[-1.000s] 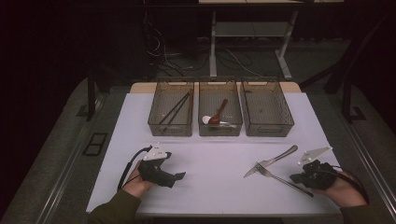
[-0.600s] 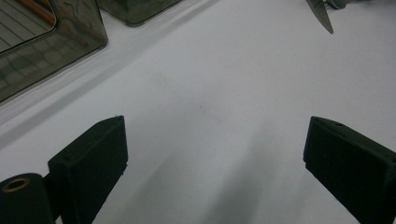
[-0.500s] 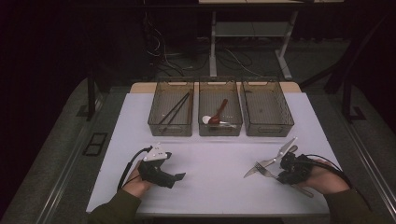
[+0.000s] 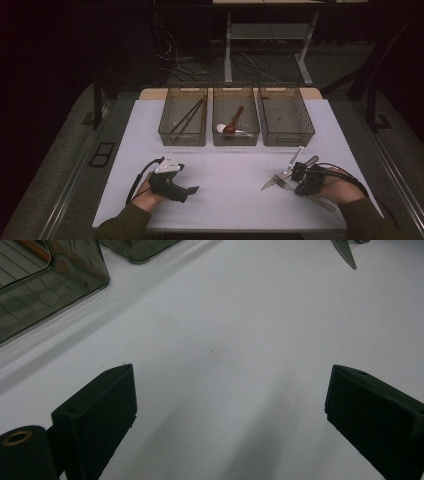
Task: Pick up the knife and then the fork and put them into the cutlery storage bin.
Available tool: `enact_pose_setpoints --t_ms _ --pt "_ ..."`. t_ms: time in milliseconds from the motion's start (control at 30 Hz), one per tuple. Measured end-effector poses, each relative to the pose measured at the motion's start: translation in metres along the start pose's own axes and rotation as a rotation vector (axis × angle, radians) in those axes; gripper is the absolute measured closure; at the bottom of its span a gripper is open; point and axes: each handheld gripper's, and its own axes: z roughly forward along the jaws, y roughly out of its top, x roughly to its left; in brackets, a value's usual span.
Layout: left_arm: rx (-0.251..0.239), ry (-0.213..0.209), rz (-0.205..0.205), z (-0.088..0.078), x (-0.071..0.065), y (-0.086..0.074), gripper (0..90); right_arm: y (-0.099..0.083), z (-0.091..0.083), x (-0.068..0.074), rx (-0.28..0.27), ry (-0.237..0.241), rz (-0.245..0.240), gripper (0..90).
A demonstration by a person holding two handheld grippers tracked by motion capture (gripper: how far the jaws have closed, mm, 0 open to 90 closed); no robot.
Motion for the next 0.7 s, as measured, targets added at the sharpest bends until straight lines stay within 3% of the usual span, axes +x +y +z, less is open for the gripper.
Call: enact_pose_setpoints --t_ms 167,300,433,700 --pt "0.0 -0.003 0.001 0.0 0.0 0.0 5.5 -0.004 -0.002 -0.003 -0.025 0.019 0.011 84.7" --pt "-0.003 -0.005 0.001 0.0 0.001 0.0 5.5 -0.007 -0.007 -0.007 -0.08 0.01 0.031 84.7" --pt "-0.019 -0.007 -0.003 -0.001 0.001 0.0 5.6 -0.009 -0.012 -0.01 -0.151 0.007 0.051 84.7" --pt "-0.038 -0.024 -0.004 -0.002 0.001 0.0 5.6 -0.017 -0.025 -0.019 -0.328 -0.008 0.154 84.7"
